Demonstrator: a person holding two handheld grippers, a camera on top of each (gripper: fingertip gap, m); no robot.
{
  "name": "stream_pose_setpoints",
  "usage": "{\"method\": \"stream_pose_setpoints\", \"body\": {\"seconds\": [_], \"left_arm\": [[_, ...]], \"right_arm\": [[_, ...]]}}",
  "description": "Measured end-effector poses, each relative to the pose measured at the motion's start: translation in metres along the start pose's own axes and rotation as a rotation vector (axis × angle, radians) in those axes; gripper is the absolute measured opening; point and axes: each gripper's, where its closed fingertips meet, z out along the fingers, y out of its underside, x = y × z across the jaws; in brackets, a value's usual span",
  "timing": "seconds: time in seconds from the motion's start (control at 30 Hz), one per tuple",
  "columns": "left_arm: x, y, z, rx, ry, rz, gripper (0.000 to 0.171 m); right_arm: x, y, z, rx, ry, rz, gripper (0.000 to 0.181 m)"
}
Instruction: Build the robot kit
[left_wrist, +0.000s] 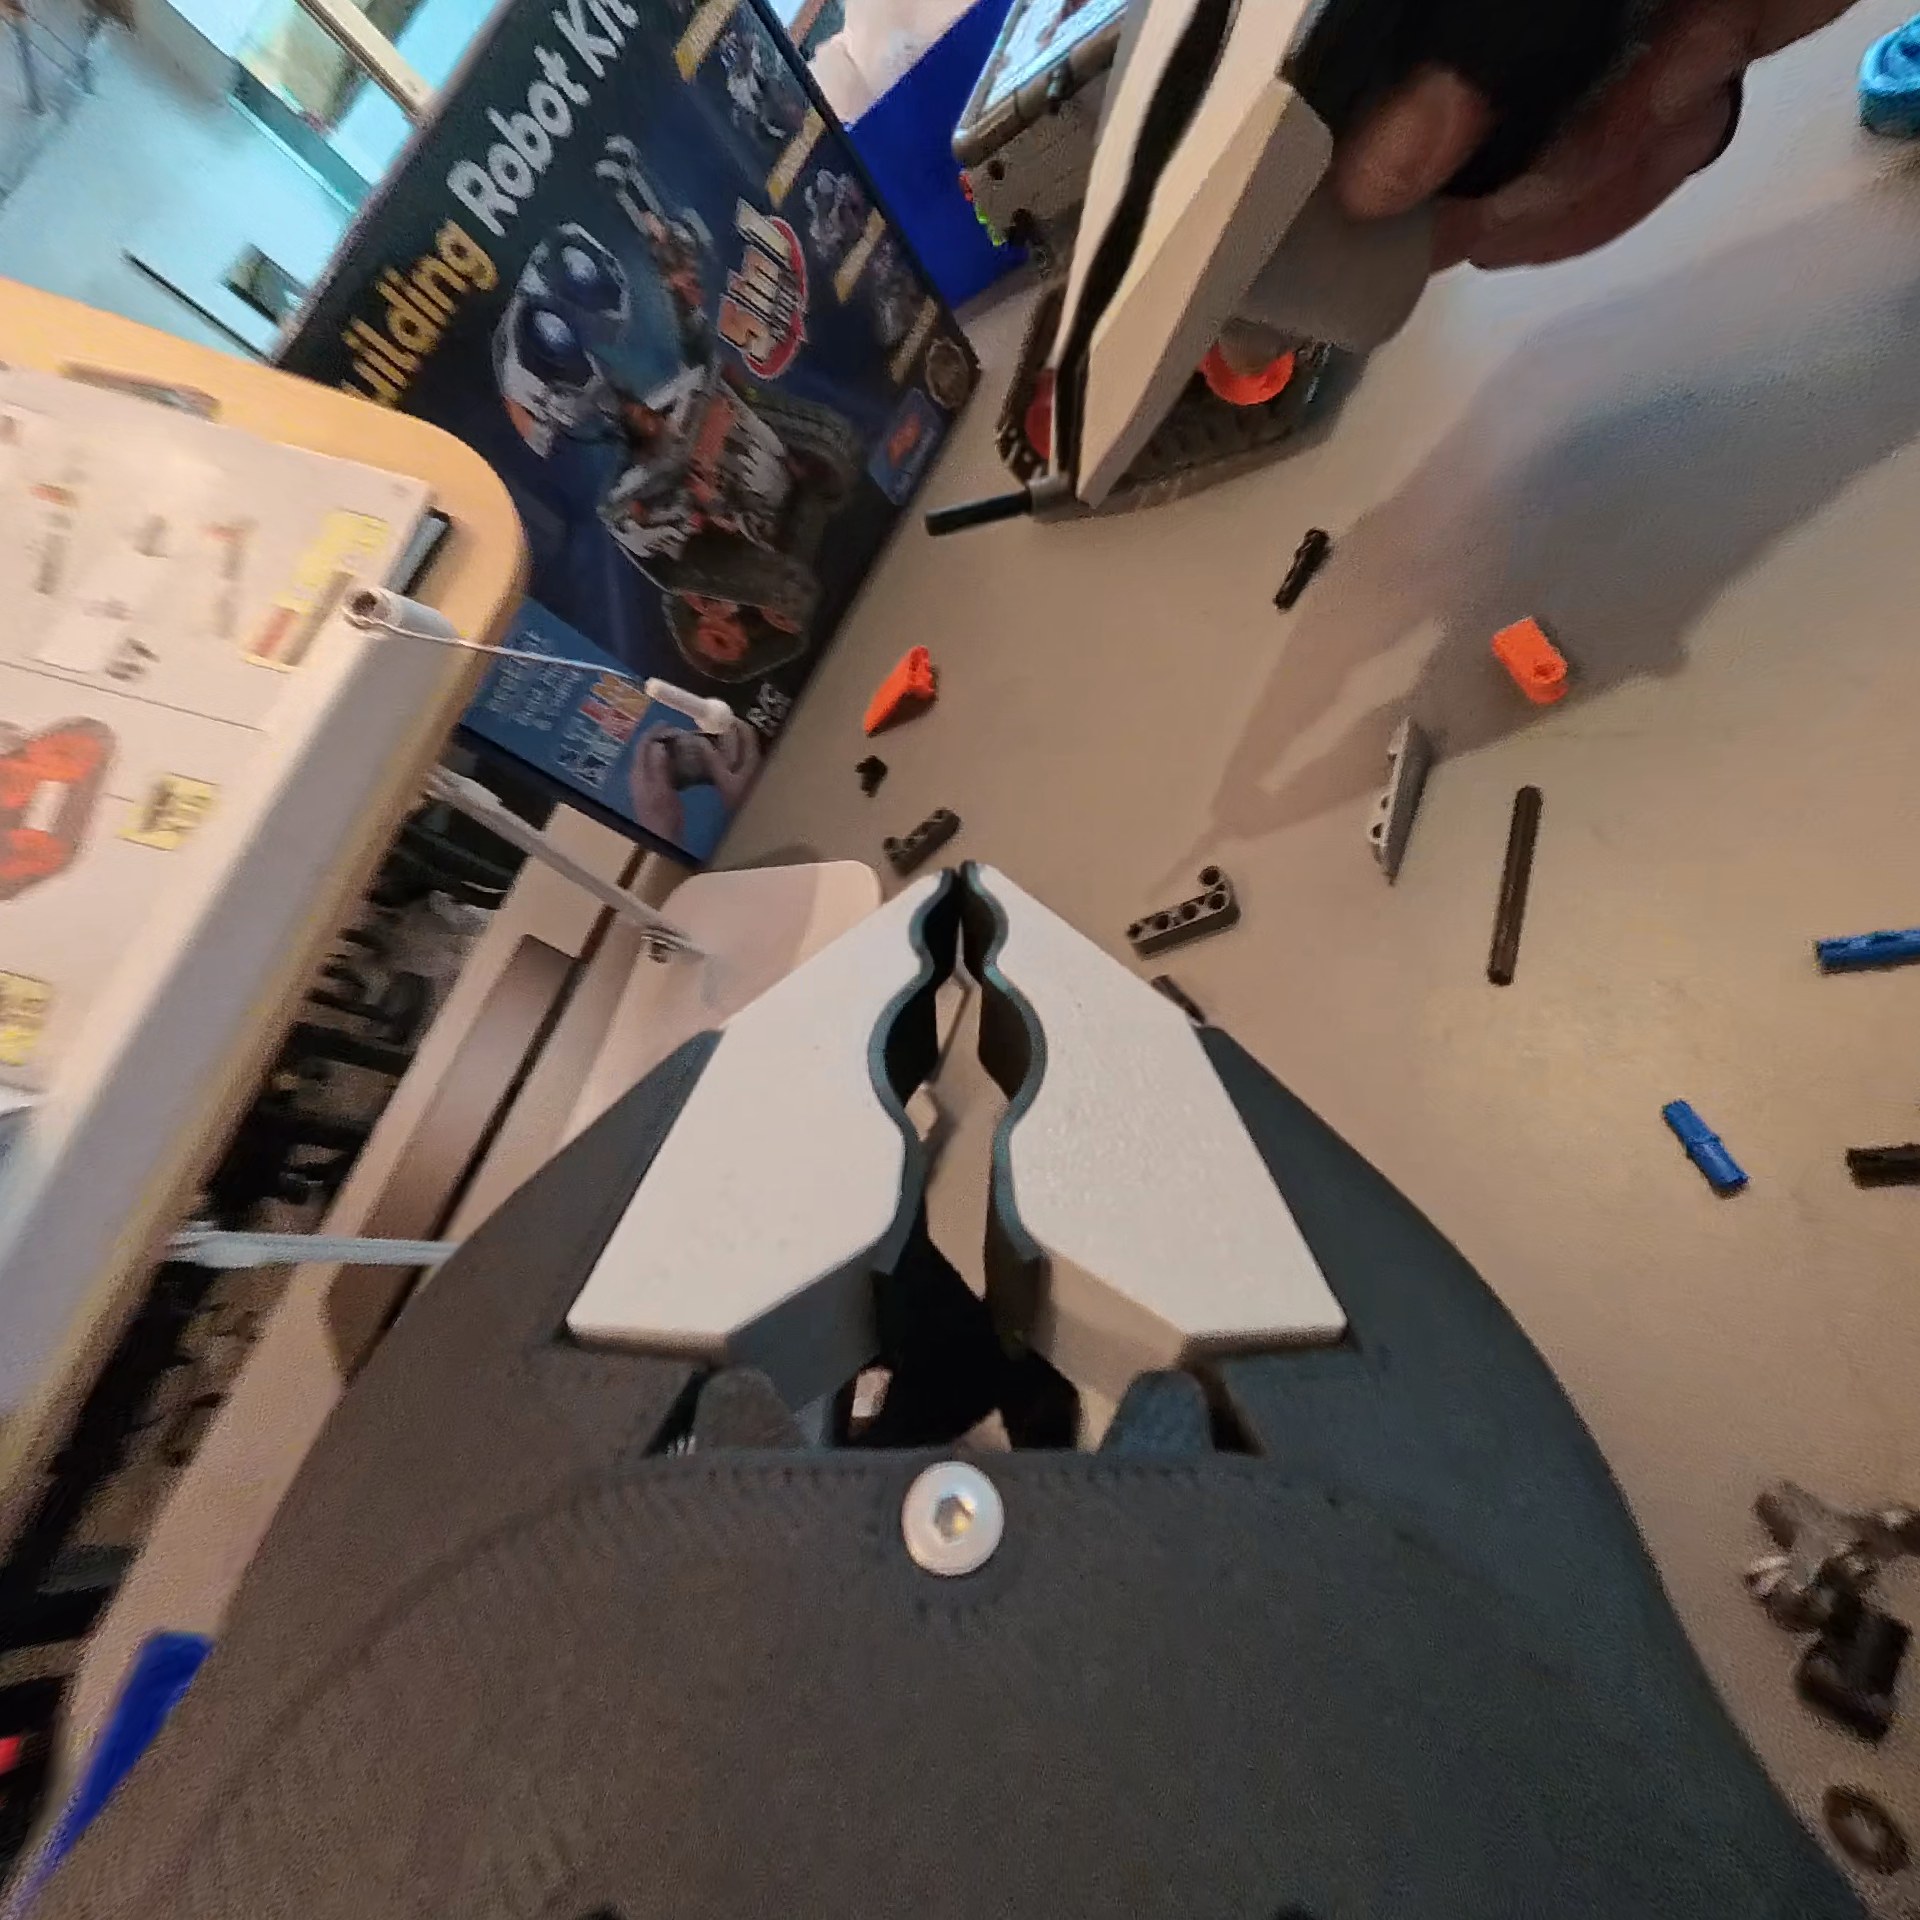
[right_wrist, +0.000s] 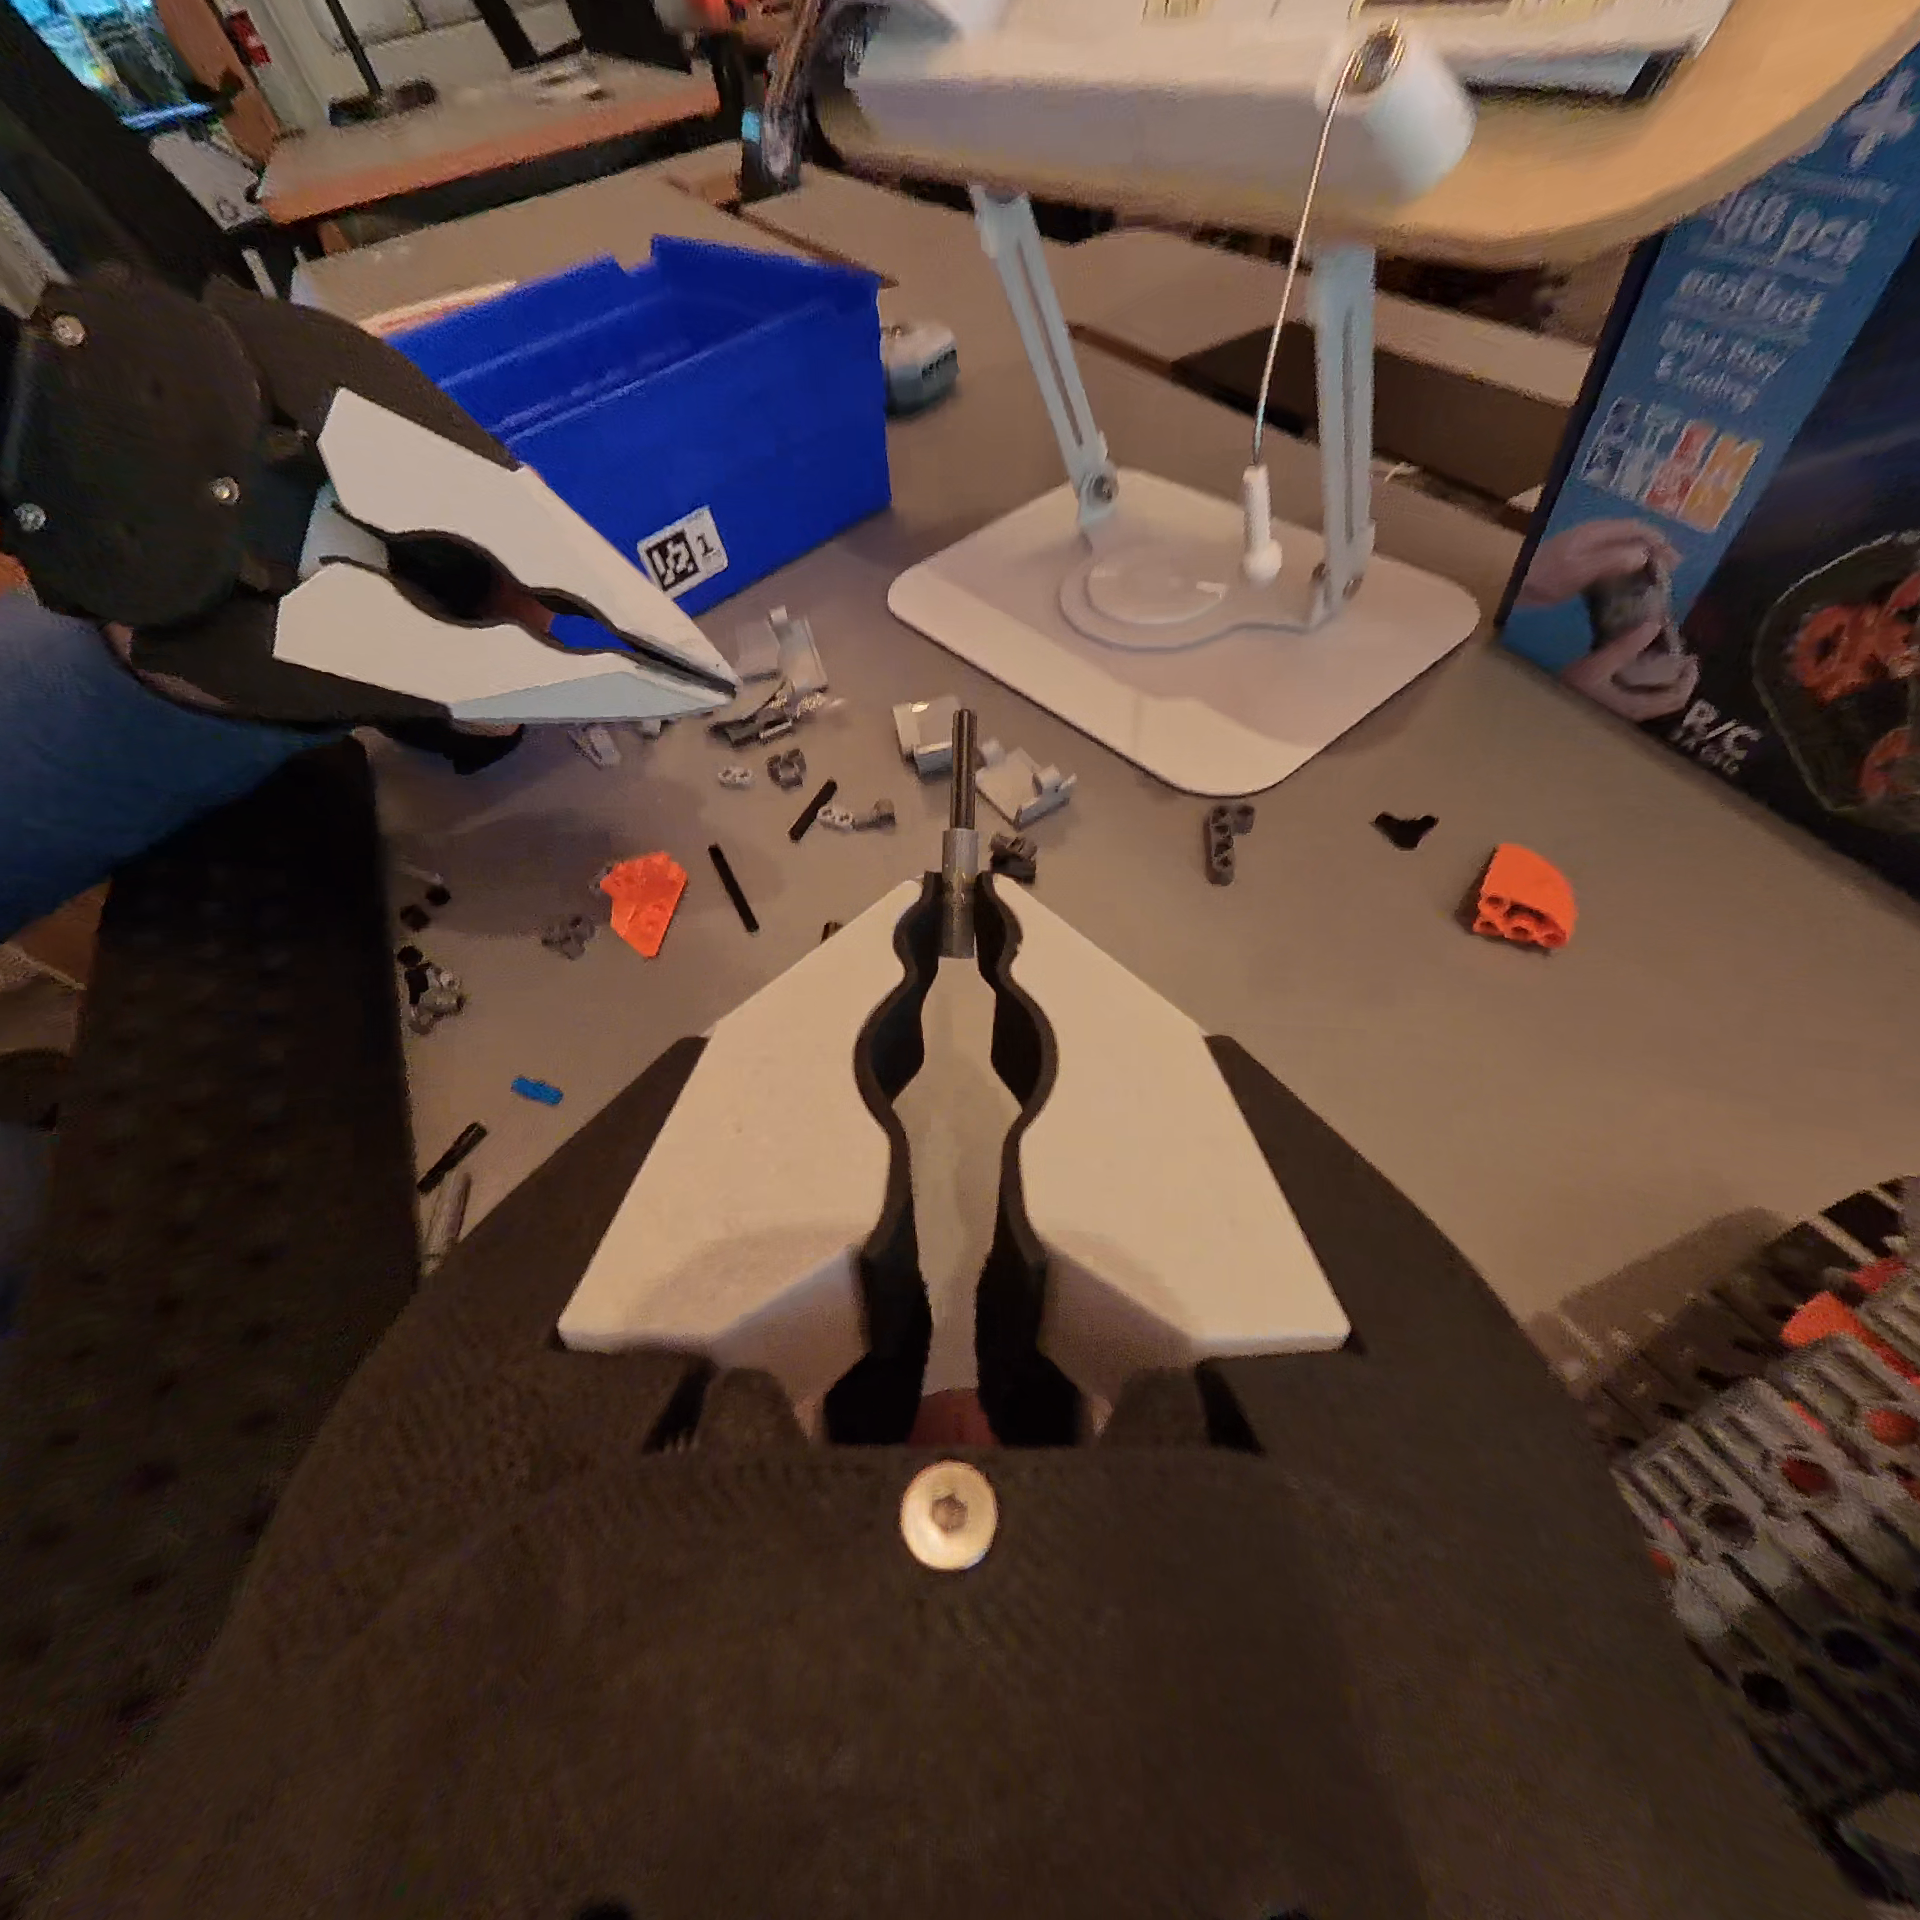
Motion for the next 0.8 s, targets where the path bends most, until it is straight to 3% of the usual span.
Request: {"method": "stream_pose_setpoints", "body": {"seconds": [0.1,0.17,0.27,0.3,0.33,0.37,0.57,0.63,0.8], "left_arm": [[-0.003,-0.006,0.001,0.086,0.041,-0.153,0.003],[-0.005,-0.014,0.0,0.144,0.081,-0.279,0.028],[-0.006,-0.023,-0.001,0.222,0.166,-0.475,0.049],[-0.007,-0.028,-0.003,0.257,0.19,-0.517,0.041],[-0.01,-0.031,-0.005,0.288,0.192,-0.541,0.009],[-0.014,-0.03,-0.005,0.285,0.172,-0.545,0.0],[-0.01,0.003,0.012,0.05,0.077,-0.41,0.005],[0.006,0.019,0.02,-0.063,0.122,-0.373,0.018],[0.043,0.045,0.03,-0.239,0.253,-0.319,0.023]], "right_arm": [[-0.003,0.007,0.004,-0.028,-0.022,0.008,0.004],[-0.004,0.007,0.004,-0.029,-0.023,-0.003,0.004],[-0.007,0.004,0.003,-0.016,-0.039,0.008,0.004],[-0.006,0.004,0.003,-0.013,-0.04,0.01,0.003],[-0.006,0.003,0.002,-0.012,-0.041,0.012,0.004],[-0.005,0.003,0.001,-0.013,-0.04,0.011,0.004],[-0.001,0.011,-0.001,-0.068,-0.012,-0.056,0.004],[-0.002,0.016,0.0,-0.096,-0.013,-0.076,0.004],[0.0,0.028,0.0,-0.162,-0.002,-0.125,0.004]]}}
